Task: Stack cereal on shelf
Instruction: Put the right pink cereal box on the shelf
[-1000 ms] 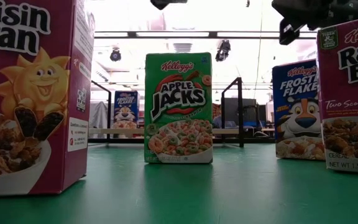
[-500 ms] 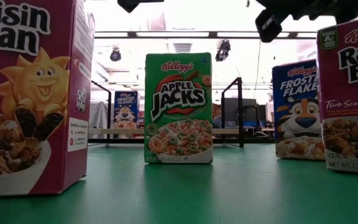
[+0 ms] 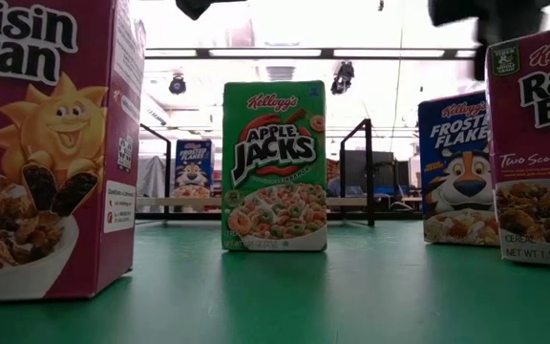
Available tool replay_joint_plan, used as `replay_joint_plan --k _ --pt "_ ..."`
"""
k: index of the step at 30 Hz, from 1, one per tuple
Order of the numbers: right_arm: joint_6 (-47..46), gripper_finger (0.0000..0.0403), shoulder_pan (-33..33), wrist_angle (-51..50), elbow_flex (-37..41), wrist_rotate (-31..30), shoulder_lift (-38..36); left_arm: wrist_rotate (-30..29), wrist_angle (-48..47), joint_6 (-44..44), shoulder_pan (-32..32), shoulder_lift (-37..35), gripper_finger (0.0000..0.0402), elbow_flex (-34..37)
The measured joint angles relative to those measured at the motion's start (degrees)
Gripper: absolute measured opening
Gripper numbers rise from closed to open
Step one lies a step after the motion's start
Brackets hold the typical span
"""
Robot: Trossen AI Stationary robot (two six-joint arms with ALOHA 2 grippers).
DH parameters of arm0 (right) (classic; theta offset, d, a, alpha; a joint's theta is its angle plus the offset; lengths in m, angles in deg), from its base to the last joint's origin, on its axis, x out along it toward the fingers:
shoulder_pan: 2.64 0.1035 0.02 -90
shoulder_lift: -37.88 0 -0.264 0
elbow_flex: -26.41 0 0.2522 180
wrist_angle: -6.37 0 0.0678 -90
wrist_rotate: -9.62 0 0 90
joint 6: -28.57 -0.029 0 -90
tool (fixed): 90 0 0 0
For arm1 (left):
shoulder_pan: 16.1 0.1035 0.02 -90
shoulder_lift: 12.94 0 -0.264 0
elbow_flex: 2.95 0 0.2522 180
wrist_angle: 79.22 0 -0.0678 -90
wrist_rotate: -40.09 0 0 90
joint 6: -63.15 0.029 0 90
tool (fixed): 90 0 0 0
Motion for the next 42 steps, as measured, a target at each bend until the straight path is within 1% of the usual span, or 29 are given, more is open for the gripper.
replay_joint_plan --k 4,8,11,14,17,20,23,27,30,32,34,37,42 --pt "-11.4 0.0009 4.3 -11.5 -2.6 0.0 1.1 0.0 0.0 0.0 0.0 0.0 0.0 -0.2" --pt "-20.4 0.0009 9.1 -14.0 -2.3 -0.5 1.1 0.0 0.0 0.0 0.0 0.0 0.0 -0.2" --pt "-24.5 0.0009 11.8 -14.1 -1.8 -0.8 1.2 0.0 0.0 0.1 0.0 0.0 0.0 -0.2" --pt "-25.2 0.0013 13.6 -13.4 -1.8 -1.5 1.6 0.0 0.0 0.7 0.0 0.0 0.0 -0.2" --pt "-26.1 0.0033 14.0 -13.5 -1.8 -1.8 2.0 0.0 0.0 0.9 0.0 0.0 0.0 -0.2" --pt "-26.3 0.007 13.9 -13.5 -1.8 -3.7 2.0 0.0 0.0 0.9 0.0 0.0 0.0 -0.2" --pt "-26.5 0.0118 13.9 -13.9 -1.8 -4.3 2.2 0.0 0.0 1.0 0.0 0.0 0.0 -0.2" --pt "-28.1 0.018 14.0 -14.3 -1.8 -3.8 3.1 0.0 0.0 1.1 0.0 0.0 0.0 -0.2" --pt "-26.8 0.0206 14.1 -14.4 -1.7 -5.6 3.8 0.0 0.0 1.1 0.0 0.0 0.0 -0.2" --pt "-26.0 0.0213 14.0 -14.5 -1.7 -7.0 4.4 0.0 0.0 1.1 0.0 0.0 0.0 -0.2" --pt "-25.5 0.0213 14.0 -15.3 -1.7 -7.0 5.0 0.0 0.0 1.3 0.1 0.1 0.0 -0.2" --pt "-25.2 0.0206 13.8 -17.7 -1.7 -6.5 5.5 0.0 0.0 1.4 0.1 0.1 0.0 -0.2" --pt "-25.2 0.0199 15.6 -16.4 -1.7 -6.6 6.5 0.0 0.0 1.3 0.0 0.1 0.0 -0.2"
